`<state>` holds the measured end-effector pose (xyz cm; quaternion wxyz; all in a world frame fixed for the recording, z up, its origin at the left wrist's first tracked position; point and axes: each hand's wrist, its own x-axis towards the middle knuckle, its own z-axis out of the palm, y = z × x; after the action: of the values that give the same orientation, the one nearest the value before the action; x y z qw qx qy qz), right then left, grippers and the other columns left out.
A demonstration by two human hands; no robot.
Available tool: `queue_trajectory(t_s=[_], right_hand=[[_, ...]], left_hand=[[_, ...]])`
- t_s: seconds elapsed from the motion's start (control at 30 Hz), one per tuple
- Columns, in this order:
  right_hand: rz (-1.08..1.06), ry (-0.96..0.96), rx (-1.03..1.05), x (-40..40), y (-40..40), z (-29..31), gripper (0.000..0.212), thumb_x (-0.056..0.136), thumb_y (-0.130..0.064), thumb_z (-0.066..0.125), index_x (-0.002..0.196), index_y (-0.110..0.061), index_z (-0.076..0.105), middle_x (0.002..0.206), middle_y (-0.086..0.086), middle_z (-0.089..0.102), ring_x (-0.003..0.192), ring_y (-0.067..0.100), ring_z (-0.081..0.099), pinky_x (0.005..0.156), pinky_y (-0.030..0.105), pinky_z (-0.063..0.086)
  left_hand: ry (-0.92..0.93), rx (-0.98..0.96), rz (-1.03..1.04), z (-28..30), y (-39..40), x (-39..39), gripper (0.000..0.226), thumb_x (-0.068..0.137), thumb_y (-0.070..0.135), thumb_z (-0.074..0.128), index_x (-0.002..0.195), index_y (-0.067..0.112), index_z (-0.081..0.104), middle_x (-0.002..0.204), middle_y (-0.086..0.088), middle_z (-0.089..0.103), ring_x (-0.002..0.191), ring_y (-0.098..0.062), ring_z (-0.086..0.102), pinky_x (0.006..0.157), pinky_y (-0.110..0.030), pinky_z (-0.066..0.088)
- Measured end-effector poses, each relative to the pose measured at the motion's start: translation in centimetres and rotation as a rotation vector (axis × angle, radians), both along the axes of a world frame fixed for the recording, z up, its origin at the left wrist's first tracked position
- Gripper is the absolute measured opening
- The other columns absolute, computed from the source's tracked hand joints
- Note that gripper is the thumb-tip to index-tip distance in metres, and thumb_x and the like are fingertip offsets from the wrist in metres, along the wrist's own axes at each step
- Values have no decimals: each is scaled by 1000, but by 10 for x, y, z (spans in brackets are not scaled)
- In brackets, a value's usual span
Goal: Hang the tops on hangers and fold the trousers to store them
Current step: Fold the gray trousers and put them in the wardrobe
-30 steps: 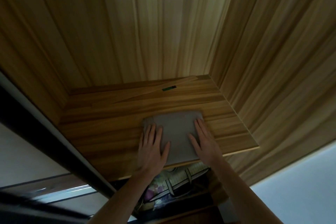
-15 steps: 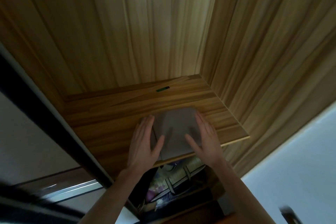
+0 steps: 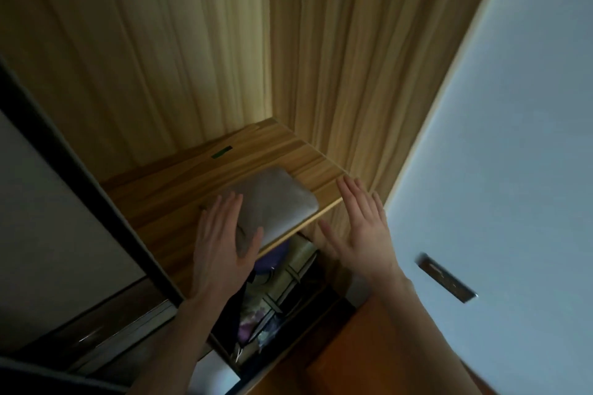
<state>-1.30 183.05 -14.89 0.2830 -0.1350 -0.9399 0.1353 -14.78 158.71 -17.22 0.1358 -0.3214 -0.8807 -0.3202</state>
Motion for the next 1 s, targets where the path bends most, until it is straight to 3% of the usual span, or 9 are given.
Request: queue_trajectory(t_s=[0.1, 0.23, 0.37, 0.53, 0.7, 0.83, 0.93, 1.0], right_hand=[[-110, 4, 24, 42, -15, 17, 76, 103, -65, 44, 165, -23, 27, 171, -4, 27, 161, 12, 14, 130, 47, 15], [-241, 25, 27, 101, -38, 36, 75, 104, -68, 40, 165, -26, 26, 170, -5, 29, 161, 10, 12, 130, 49, 15], [-363, 42, 35, 163, -63, 47, 75, 104, -67, 42, 164, -26, 27, 170, -6, 31, 160, 11, 15, 129, 51, 19], [-518, 36, 44, 239, -85, 55, 75, 102, -64, 47, 163, -24, 32, 169, -5, 34, 160, 10, 17, 130, 49, 19], [-692, 37, 43, 321, -105, 60, 76, 101, -64, 47, 163, -21, 33, 168, -3, 35, 160, 13, 19, 130, 47, 17], [-853, 13, 44, 397, -126, 60, 79, 101, -68, 41, 164, -22, 31, 169, -2, 33, 160, 15, 18, 130, 48, 16], [-988, 3, 40, 457, -149, 61, 80, 101, -70, 39, 164, -23, 28, 170, -3, 31, 161, 14, 16, 131, 45, 13], [-1074, 14, 38, 496, -167, 62, 79, 101, -68, 43, 163, -21, 30, 169, -1, 33, 160, 15, 19, 131, 47, 15]], left_hand=[[13, 3, -101, 13, -2, 18, 76, 101, 64, 39, 159, 15, 38, 163, -5, 40, 153, -23, 31, 125, -37, 19], [28, 19, -219, 26, -1, 46, 74, 100, 63, 43, 157, 17, 39, 159, -6, 45, 149, -26, 38, 118, -48, 36], [40, 18, -349, 35, 3, 77, 72, 100, 59, 47, 155, 14, 41, 156, -7, 47, 146, -29, 41, 113, -59, 40], [100, -12, -485, 48, 19, 129, 72, 100, 60, 45, 157, 17, 37, 160, -7, 44, 150, -30, 36, 119, -58, 32], [121, 26, -637, 55, 43, 193, 72, 100, 57, 48, 156, 12, 40, 159, -9, 45, 149, -29, 36, 125, -36, 17], [100, 75, -807, 55, 63, 258, 70, 101, 55, 47, 153, 9, 44, 157, -11, 47, 150, -31, 36, 122, -52, 33], [80, 55, -908, 54, 72, 313, 71, 102, 60, 40, 155, 13, 40, 160, -8, 43, 154, -28, 30, 124, -55, 29], [115, 45, -961, 56, 74, 351, 71, 102, 63, 37, 155, 17, 39, 161, -6, 44, 154, -25, 30, 127, -49, 25]])
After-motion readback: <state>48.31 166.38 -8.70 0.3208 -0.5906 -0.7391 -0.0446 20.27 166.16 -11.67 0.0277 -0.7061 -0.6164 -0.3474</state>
